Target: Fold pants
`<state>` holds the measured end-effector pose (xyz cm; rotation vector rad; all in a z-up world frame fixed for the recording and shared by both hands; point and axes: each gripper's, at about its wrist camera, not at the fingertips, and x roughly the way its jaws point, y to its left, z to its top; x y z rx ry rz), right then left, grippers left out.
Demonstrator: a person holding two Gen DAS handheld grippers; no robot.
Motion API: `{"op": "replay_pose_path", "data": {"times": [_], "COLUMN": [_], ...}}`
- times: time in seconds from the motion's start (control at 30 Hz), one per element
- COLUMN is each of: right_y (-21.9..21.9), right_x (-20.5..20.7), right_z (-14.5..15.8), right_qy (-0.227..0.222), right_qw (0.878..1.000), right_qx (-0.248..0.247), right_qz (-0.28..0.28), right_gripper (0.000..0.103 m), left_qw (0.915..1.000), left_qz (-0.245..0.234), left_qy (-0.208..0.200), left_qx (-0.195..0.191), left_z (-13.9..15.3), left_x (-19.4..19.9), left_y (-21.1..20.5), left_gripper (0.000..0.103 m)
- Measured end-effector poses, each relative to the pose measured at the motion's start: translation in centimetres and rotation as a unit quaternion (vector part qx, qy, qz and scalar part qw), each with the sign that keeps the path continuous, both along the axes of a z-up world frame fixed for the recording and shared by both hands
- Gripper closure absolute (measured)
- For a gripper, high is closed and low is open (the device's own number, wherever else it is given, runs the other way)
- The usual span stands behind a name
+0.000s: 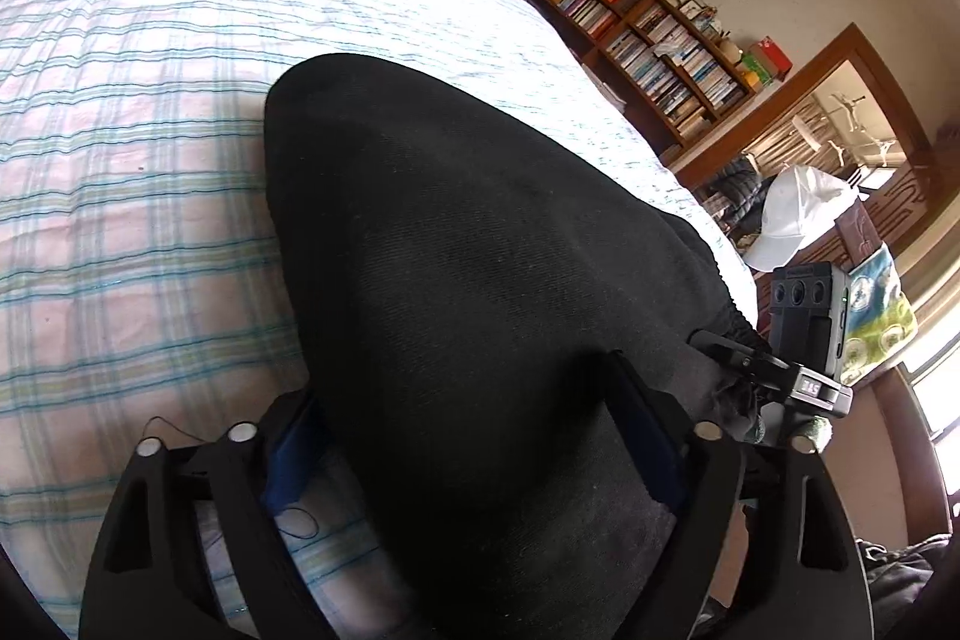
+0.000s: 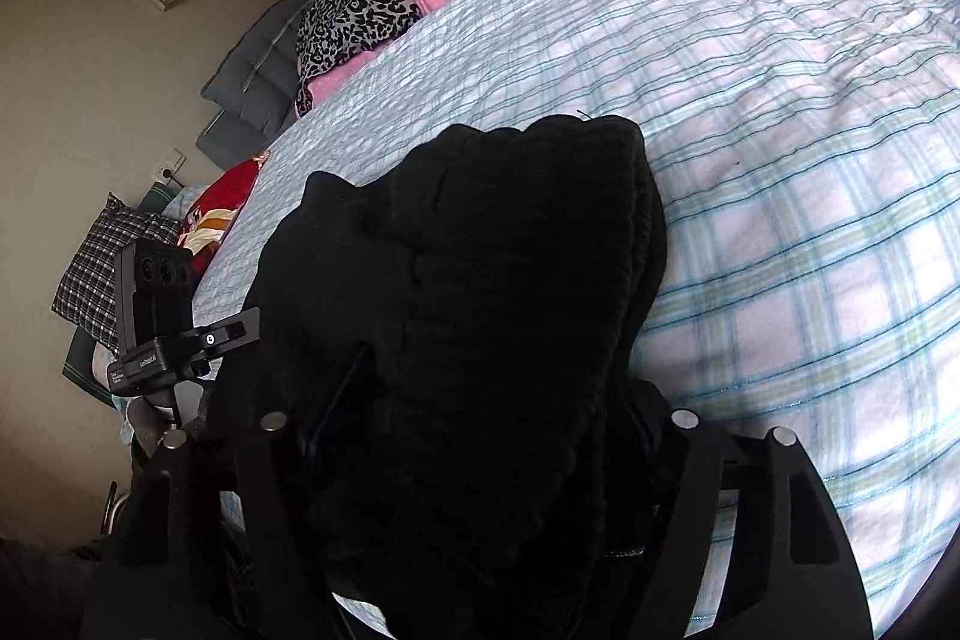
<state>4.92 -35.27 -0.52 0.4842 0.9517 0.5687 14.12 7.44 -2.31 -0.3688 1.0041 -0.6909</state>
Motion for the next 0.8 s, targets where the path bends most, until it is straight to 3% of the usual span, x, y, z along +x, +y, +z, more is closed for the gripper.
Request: {"op": "replay_pose_path", "data": {"times": [0.1, 0.17, 0.27, 0.53, 0.8], "right_y": [-0.3, -0.4, -0.2, 0.1, 1.8], "right_x": [-0.3, -0.6, -0.6, 0.4, 8.5], "right_z": [0.0, 0.3, 1.5, 6.0, 8.1], "right_qy": [-0.005, -0.009, -0.027, -0.096, -0.122], "right_qw": [1.0, 1.0, 0.999, 0.995, 0.992], "right_qx": [0.01, 0.016, 0.016, 0.004, -0.001], "right_qz": [-0.004, -0.011, -0.016, -0.017, -0.016], "right_gripper": [0.053, 0.058, 0.062, 0.063, 0.063], "left_qw": [0.9999, 0.9997, 0.9989, 0.9974, 0.9951], "left_qz": [-0.001, 0.007, 0.007, 0.004, 0.034], "left_qy": [0.0, 0.002, -0.003, -0.06, -0.091], "left_qx": [-0.011, -0.025, -0.046, -0.04, -0.016], "left_z": [0.2, 0.2, 1.0, 4.8, 7.6], "left_x": [0.2, 0.5, 0.5, 1.2, 7.1], "left_y": [0.3, 1.1, 1.8, 1.8, 2.8], "left_gripper": [0.042, 0.062, 0.073, 0.077, 0.077]}}
